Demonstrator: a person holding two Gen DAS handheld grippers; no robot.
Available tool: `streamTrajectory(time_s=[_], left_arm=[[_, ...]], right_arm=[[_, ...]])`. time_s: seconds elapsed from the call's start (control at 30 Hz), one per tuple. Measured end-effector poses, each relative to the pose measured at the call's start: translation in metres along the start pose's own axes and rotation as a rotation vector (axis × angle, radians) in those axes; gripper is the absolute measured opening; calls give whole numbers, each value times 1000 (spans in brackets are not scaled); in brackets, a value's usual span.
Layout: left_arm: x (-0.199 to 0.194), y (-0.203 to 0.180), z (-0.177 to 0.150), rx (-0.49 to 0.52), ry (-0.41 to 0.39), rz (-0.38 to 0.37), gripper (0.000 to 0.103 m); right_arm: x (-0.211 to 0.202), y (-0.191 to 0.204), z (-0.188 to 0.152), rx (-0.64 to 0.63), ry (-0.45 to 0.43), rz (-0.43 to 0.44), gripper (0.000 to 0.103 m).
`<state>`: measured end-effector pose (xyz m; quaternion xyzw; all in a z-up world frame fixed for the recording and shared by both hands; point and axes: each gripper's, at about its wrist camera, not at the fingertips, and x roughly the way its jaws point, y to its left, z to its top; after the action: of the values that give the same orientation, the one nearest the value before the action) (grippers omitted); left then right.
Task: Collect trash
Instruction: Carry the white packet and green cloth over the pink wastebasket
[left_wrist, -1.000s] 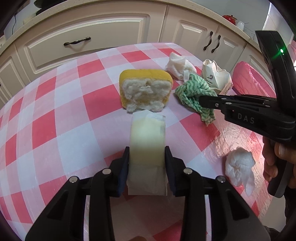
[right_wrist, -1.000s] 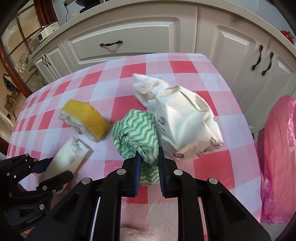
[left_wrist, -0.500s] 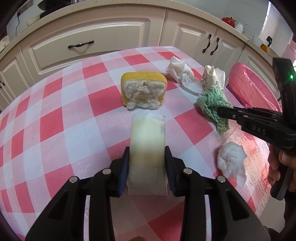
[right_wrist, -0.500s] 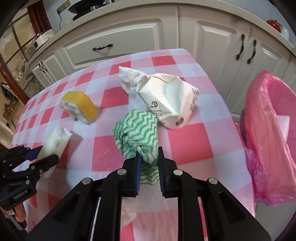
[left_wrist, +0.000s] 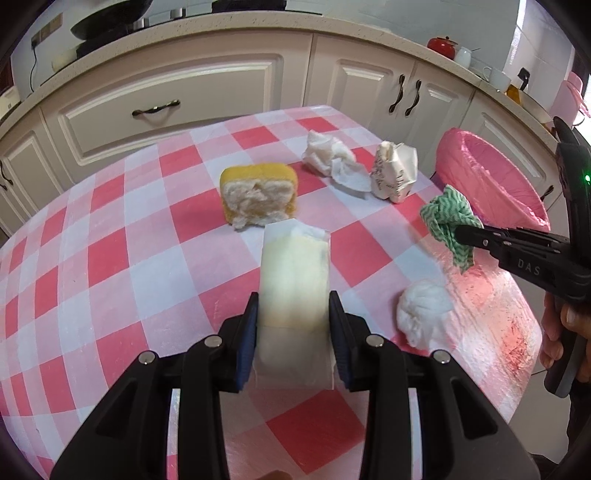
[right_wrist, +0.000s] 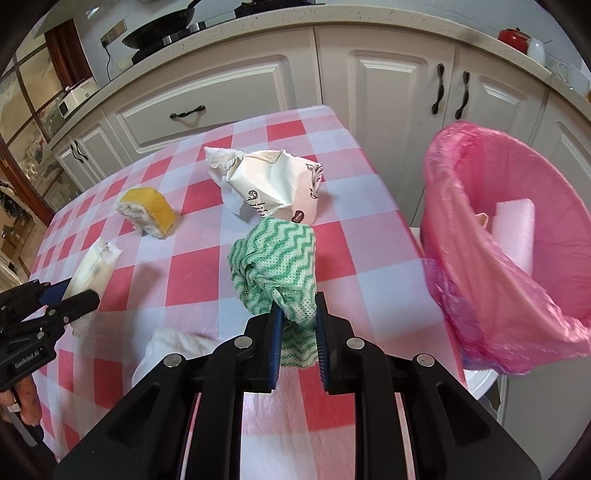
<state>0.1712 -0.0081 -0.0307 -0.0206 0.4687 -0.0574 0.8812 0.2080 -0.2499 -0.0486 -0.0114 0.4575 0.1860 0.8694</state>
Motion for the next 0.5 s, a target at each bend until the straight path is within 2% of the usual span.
streamTrajectory(time_s=[0.5], left_arm=[[-27, -38, 23, 46, -74, -15, 35]], right_arm=[[-66, -16, -3, 19, -117, -12, 18]])
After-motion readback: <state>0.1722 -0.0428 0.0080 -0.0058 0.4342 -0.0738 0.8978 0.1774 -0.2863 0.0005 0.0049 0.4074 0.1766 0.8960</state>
